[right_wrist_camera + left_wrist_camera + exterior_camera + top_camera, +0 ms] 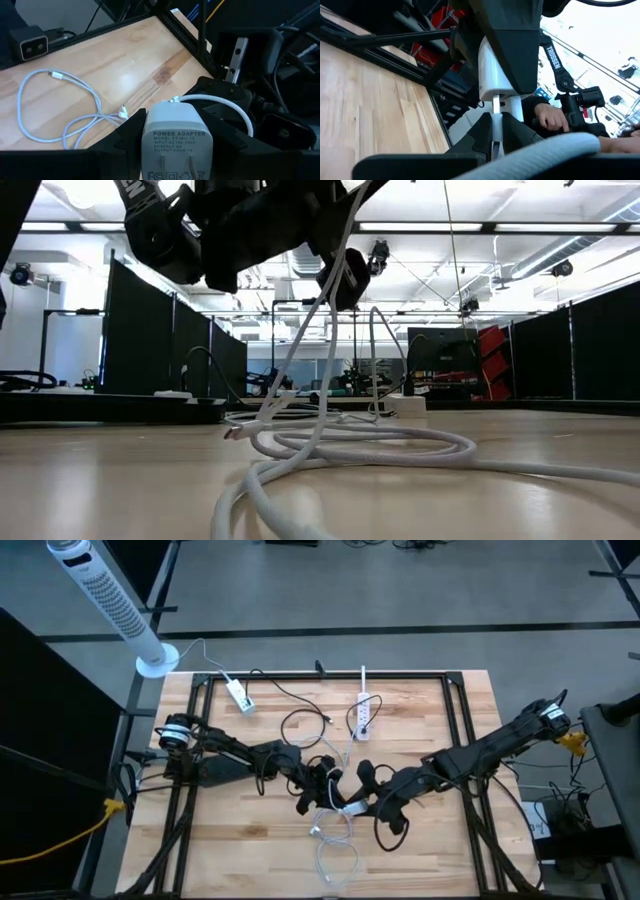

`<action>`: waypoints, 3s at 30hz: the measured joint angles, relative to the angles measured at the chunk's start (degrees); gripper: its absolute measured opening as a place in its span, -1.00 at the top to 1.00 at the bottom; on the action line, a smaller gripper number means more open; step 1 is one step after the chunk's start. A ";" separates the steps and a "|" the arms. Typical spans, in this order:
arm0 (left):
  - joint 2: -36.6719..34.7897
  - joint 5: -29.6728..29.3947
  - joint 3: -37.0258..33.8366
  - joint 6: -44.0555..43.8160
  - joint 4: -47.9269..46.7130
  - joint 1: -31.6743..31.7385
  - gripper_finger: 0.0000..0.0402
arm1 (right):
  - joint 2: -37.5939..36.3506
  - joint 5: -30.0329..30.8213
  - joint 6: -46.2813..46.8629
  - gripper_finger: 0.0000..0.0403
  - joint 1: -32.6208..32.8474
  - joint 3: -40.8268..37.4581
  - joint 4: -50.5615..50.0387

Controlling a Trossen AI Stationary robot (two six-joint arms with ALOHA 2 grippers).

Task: Insert USB
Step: Insert the white USB cable into the white charger adapter

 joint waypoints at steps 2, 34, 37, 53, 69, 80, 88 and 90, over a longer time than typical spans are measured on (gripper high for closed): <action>-0.26 -0.32 0.00 0.37 0.88 -0.16 0.91 | -0.67 0.04 3.55 0.30 -0.21 0.00 0.29; -0.68 -5.92 -0.04 0.02 -0.82 -0.88 0.91 | -1.39 0.45 8.91 0.30 -0.61 -0.02 -2.38; -0.68 -7.32 -0.11 0.01 -0.65 -0.90 0.91 | -1.39 0.41 8.53 0.30 -0.61 -0.02 -2.67; -0.18 -10.80 0.02 12.20 -17.71 -1.47 0.91 | -2.92 6.73 9.02 0.30 -0.78 -0.11 -10.91; 11.32 -15.10 2.25 16.84 -20.87 -1.38 0.91 | -2.82 10.72 17.90 0.30 -1.44 -8.03 -14.01; 13.06 -14.97 4.52 20.91 -22.03 -1.42 0.61 | -2.47 11.46 24.52 0.30 -1.37 -12.90 -11.92; 12.50 -15.26 4.52 29.97 -23.06 -1.51 0.17 | -2.46 11.45 24.50 0.30 -1.37 -12.89 -11.86; 12.28 -16.45 4.52 32.05 -22.99 -1.76 0.11 | -2.46 11.43 24.47 0.30 -1.37 -12.87 -11.91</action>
